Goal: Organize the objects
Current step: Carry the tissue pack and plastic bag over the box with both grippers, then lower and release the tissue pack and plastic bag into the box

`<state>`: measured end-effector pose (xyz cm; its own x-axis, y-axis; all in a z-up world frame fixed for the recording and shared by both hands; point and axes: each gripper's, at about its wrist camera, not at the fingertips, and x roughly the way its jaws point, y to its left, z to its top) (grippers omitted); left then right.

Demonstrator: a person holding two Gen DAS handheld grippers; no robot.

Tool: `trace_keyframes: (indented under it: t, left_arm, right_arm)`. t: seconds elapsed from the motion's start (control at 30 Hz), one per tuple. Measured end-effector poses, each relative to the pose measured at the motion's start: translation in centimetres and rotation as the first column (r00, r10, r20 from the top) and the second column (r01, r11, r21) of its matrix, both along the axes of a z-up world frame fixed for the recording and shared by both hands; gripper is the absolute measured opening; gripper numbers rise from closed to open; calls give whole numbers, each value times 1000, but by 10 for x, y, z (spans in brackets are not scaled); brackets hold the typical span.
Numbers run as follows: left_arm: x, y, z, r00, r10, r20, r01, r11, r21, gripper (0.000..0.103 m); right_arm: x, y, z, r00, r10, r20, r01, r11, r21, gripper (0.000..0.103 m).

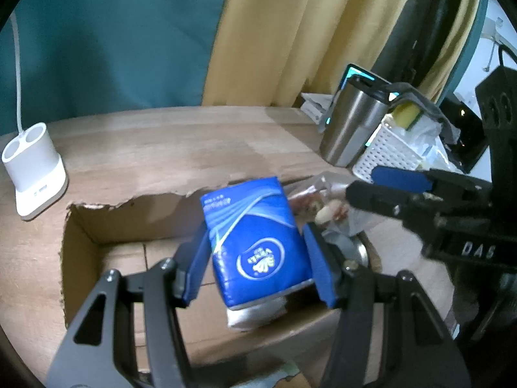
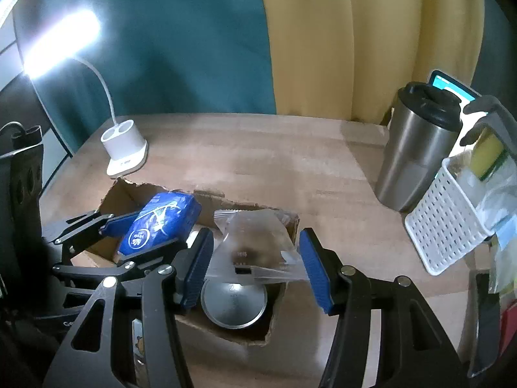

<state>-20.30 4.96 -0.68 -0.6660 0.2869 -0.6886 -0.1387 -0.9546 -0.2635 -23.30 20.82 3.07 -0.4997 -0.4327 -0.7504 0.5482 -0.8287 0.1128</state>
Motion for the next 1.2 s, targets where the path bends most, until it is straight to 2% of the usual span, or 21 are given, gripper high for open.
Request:
trace_keyframes:
  t: [0.5,1.03,1.2]
  left_arm:
    - [2,3,-9,1000,-3,20,3,1000,-9,58]
    - [17,-15,1,1000,28,-3,-28,999,41,58]
    - [18,-16,2,1000,29,-9,-28,998,51,58]
  right_arm:
    - [0,-4,-21,998,38,49,-39,999,18,59]
    - [15,-22,-5,989,131,73,-132,991,-3,59]
    - [22,-26,7,988,150,48,-149,989,-14,59]
